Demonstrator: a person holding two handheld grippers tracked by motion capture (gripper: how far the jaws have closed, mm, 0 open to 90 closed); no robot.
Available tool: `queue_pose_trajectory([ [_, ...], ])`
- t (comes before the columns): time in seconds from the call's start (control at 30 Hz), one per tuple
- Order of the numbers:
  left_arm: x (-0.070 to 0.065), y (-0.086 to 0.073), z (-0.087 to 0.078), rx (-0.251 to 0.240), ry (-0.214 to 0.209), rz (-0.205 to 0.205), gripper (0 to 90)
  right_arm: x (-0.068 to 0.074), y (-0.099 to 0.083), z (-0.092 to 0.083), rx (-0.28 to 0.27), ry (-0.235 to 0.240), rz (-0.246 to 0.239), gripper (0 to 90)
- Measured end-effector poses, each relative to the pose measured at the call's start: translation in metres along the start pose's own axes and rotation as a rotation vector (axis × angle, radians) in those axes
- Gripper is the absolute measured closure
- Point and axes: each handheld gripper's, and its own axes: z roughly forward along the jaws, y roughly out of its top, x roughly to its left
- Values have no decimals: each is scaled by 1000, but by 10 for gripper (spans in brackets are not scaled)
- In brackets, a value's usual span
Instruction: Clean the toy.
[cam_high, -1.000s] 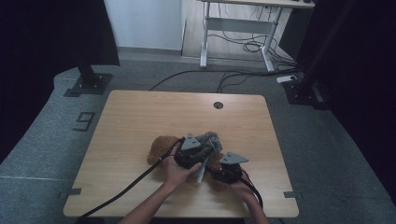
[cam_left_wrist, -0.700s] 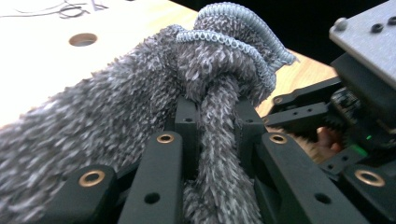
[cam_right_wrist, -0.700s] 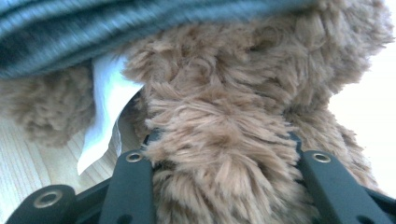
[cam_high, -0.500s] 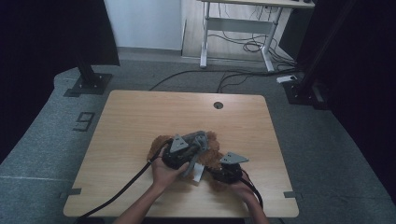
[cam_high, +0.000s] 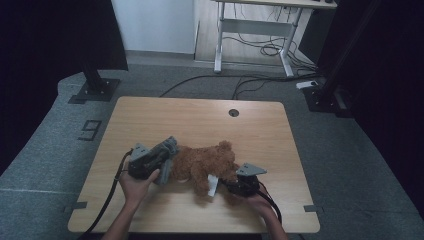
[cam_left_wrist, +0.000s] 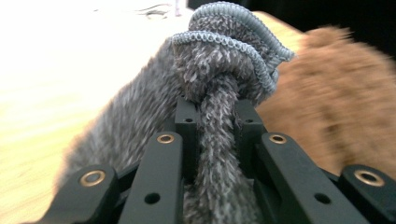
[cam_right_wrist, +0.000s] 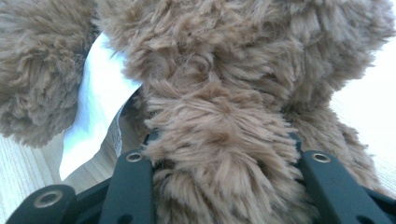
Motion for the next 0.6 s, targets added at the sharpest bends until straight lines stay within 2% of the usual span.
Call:
queue_pose_trajectory([
  [0.1,18,-21,8,79,13,-41,763,0,0,0,0,-2,2,555],
  [0.17,25,-33,15,136,0,-67,763,-1,0,0,0,-3,4,556],
  [0.23,26,-41,18,135,-15,-84,763,-1,0,0,1,-3,4,557],
  [0.33,18,-25,7,64,3,-43,765,-1,0,0,1,-3,3,557],
  [0.4,12,-8,-4,5,-4,-20,765,-2,0,0,1,-1,2,557],
  [0.47,3,10,-11,-33,-18,14,764,-1,0,0,1,-4,-2,557],
  [0.53,-6,25,-12,-50,-40,39,764,-1,0,0,3,-4,-3,556],
  [0.6,-19,42,-6,-50,-70,74,763,0,0,0,4,-4,-9,555],
])
